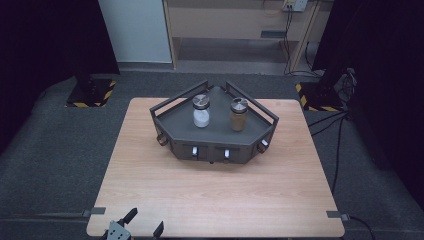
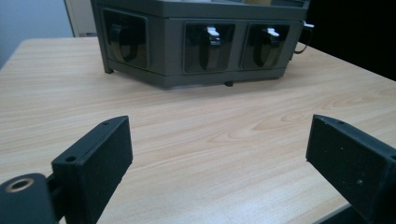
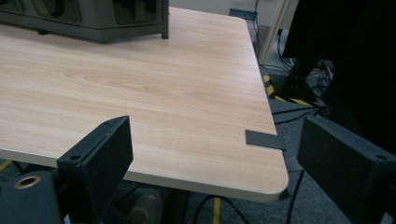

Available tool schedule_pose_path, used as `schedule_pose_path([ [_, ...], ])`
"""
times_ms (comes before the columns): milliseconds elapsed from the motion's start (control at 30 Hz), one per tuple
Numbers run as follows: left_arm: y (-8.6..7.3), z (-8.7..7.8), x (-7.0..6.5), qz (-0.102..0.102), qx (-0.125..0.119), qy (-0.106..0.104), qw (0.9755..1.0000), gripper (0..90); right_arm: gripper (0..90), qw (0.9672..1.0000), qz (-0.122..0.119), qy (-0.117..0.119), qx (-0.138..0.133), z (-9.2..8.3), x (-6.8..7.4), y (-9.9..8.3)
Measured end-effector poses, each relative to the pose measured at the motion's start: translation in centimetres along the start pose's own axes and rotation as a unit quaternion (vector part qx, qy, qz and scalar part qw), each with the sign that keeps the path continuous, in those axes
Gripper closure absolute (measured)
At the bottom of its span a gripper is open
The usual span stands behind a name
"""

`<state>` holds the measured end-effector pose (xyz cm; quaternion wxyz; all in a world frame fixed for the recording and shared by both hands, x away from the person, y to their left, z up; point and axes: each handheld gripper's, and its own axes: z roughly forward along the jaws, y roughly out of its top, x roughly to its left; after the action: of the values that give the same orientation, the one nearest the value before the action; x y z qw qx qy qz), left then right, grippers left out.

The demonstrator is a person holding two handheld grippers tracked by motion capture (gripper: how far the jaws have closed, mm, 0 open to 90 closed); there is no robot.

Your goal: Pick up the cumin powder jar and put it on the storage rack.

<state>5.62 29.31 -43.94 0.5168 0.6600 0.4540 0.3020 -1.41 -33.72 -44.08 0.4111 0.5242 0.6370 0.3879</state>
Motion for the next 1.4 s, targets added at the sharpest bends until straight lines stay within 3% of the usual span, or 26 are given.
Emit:
schedule_pose_path([
  [300, -0.26, 0.02, 0.05, 0.005, -0.02, 0.012, 0.9997, 6.1, 11.1, 0.9999, 0.012, -0.004, 0.005, 0.56, -0.86, -0.35],
  [600, -0.43, -0.28, 0.05, 0.006, -0.033, 0.018, 0.9993, 6.1, 12.9, 1.0, -0.002, 0.001, 0.0, 0.65, -0.67, -0.19],
  [833, -0.43, -0.2, 0.08, 0.007, -0.034, 0.016, 0.9993, 6.1, 11.8, 0.9999, -0.016, -0.003, 0.004, 0.85, -0.54, -0.23],
  [900, -0.42, -0.21, 0.07, 0.008, -0.034, 0.015, 0.9993, 6.1, 10.7, 0.9993, -0.028, -0.022, 0.011, 0.84, -0.07, 0.04],
  [1400, -0.36, -0.19, -0.07, 0.012, -0.032, 0.016, 0.9993, 6.1, 9.9, 0.9996, -0.028, -0.008, 0.007, 0.9, -0.04, -0.11],
])
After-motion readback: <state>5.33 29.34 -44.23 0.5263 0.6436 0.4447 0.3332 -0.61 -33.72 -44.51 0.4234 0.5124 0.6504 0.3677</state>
